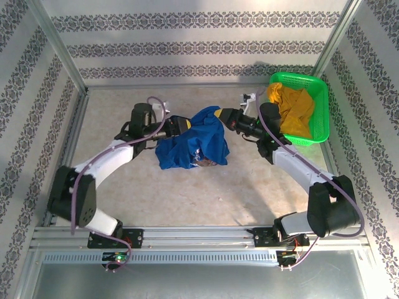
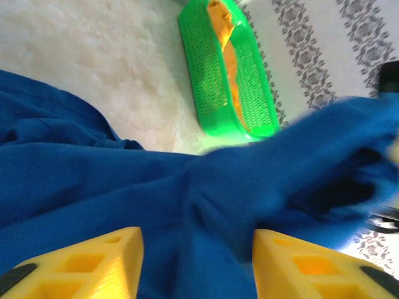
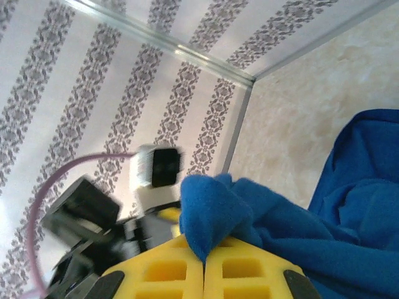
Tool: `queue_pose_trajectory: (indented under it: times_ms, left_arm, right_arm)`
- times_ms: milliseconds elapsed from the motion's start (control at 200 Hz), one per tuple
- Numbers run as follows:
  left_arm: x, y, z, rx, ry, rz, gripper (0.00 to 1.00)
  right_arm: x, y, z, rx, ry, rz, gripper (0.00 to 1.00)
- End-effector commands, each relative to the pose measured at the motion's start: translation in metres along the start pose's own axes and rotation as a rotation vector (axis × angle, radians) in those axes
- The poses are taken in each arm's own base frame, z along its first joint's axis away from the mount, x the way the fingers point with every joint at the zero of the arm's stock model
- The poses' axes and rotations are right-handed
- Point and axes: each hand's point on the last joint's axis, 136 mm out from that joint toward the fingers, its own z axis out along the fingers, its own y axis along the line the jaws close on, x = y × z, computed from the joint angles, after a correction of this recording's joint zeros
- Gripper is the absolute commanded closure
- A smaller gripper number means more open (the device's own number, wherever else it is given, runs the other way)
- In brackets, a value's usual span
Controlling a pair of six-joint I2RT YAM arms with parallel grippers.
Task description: Fold the inside-out t-shirt
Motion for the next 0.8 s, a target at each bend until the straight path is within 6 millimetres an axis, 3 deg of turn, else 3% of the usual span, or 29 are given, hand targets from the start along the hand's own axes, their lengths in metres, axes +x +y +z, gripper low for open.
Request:
queue_pose_trajectory:
  times_ms: [0,105,210,285,535,794]
  left_arm:
    - [-0.030,-0.055,-0.036,0.095,-0.122,0.103,0.48]
    - [-0.041,-0.092,-0.040,0.223,-0.131,0.107,0.47]
    - [-0.045,-0.122,-0.027,0.335,-0.094,0.114,0.47]
    - [-0.046,-0.132,-0.013,0.371,-0.071,0.121,0.48]
    - [-0.037,-0.130,0.021,0.393,-0.010,0.103,0.49]
    - [-0.023,-0.120,0.037,0.380,0.021,0.083,0.51]
  right_arm:
    - [-0.013,0.035,-0.008,-0.122,-0.060,-0.061,1.00]
    - [-0.009,0.034,-0.010,-0.122,-0.054,-0.053,1.00]
    - [-0.007,0.035,-0.011,-0.128,-0.046,-0.050,1.00]
    - [-0.005,0.037,-0.013,-0.132,-0.045,-0.049,1.00]
    - [-0.005,0.041,-0.015,-0.138,-0.053,-0.048,1.00]
    - [-0.005,0.041,-0.015,-0.135,-0.063,-0.044,1.00]
